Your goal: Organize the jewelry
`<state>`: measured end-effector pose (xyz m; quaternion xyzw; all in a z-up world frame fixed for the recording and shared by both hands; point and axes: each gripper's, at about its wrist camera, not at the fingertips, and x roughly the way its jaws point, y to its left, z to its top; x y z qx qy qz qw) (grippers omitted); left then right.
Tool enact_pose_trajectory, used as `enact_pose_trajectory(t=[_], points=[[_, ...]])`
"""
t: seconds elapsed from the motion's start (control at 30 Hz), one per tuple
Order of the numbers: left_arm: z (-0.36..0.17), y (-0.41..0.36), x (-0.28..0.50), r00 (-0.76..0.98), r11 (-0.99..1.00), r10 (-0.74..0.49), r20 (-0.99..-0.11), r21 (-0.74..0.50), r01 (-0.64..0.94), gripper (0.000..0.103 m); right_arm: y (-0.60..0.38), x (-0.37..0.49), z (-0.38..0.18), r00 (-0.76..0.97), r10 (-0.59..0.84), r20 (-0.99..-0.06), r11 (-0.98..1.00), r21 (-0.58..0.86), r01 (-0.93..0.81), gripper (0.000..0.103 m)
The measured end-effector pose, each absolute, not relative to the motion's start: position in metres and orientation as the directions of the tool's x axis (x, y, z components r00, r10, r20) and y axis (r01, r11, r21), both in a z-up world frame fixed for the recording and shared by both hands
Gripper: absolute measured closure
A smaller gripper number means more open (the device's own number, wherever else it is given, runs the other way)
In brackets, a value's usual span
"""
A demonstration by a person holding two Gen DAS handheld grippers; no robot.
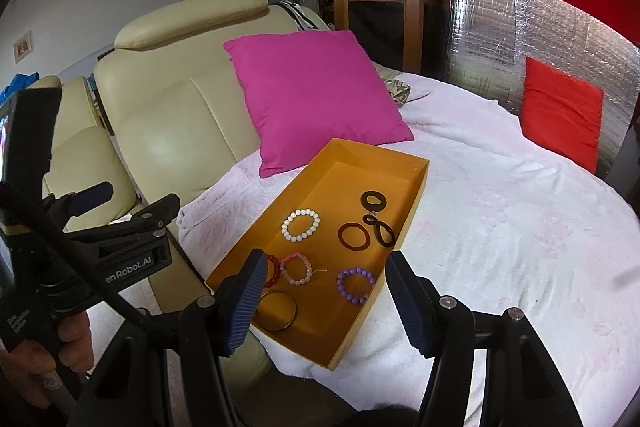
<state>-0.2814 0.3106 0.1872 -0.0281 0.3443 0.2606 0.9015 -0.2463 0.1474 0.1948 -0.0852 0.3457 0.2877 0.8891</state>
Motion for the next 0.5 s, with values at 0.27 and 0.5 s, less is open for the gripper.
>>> enact_pose_trajectory(t=[0.27, 0.5], points=[[0.185, 0.311, -0.273, 0.608, 0.854, 0.465, -0.644, 0.146, -0.499, 0.017, 0.149, -0.234, 0.188, 0.582, 0.46, -0.67, 0.814, 0.058, -0.578, 0.038], [0.184, 0.285, -0.261, 0.622, 0.871, 0.457, -0.636, 0.179, -0.457, 0.017, 0.135, -0.222, 0.186, 0.571, 0.486, -0.661, 0.813, 0.102, -0.574, 0.038]])
